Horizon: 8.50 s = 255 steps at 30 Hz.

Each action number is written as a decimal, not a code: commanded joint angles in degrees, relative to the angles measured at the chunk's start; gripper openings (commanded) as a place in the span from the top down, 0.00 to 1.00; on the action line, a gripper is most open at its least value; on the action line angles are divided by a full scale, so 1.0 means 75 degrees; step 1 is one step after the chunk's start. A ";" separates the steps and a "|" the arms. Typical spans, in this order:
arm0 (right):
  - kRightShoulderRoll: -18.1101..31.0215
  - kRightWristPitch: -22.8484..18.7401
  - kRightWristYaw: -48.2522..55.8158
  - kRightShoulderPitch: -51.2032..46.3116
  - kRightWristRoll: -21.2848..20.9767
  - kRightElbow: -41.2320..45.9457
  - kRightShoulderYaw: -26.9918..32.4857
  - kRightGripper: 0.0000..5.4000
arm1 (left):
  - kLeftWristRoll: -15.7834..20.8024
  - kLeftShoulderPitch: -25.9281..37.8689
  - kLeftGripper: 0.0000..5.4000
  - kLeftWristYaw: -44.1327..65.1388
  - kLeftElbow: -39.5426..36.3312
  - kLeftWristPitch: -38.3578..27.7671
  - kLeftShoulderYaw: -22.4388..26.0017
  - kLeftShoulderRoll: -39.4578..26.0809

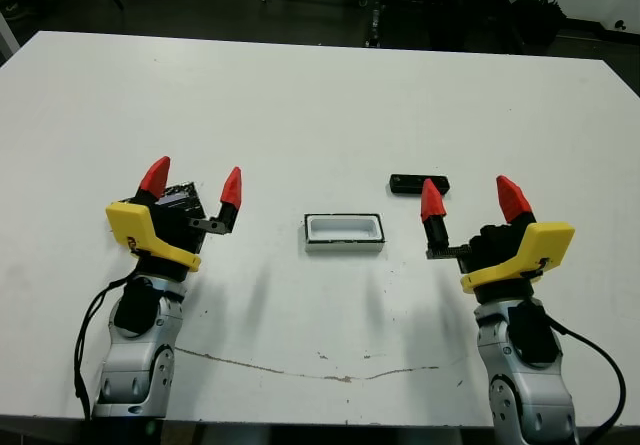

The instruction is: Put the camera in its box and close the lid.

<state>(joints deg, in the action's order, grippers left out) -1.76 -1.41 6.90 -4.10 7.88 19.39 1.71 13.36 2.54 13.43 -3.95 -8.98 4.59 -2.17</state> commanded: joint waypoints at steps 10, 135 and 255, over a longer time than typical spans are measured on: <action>0.0211 0.0032 0.0084 0.0028 0.0091 -0.0246 0.0042 0.00 | -0.0031 0.0085 0.00 0.0024 0.0160 0.0004 -0.0026 -0.0040; 0.2627 -0.0571 0.5407 0.8523 -0.3516 -1.3037 -0.1545 0.66 | 0.0037 -0.0191 0.00 -0.0401 0.0164 0.0008 0.0041 0.0100; 0.1894 -0.0220 1.0488 0.8706 -0.2189 -1.1445 -0.2662 0.68 | -0.0241 0.0108 0.00 -0.0530 0.0629 -0.0155 -0.0187 0.0342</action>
<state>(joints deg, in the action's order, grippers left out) 11.43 -1.73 85.83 61.97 -7.15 -65.63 -17.57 11.70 2.95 9.30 0.15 -10.10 3.16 0.56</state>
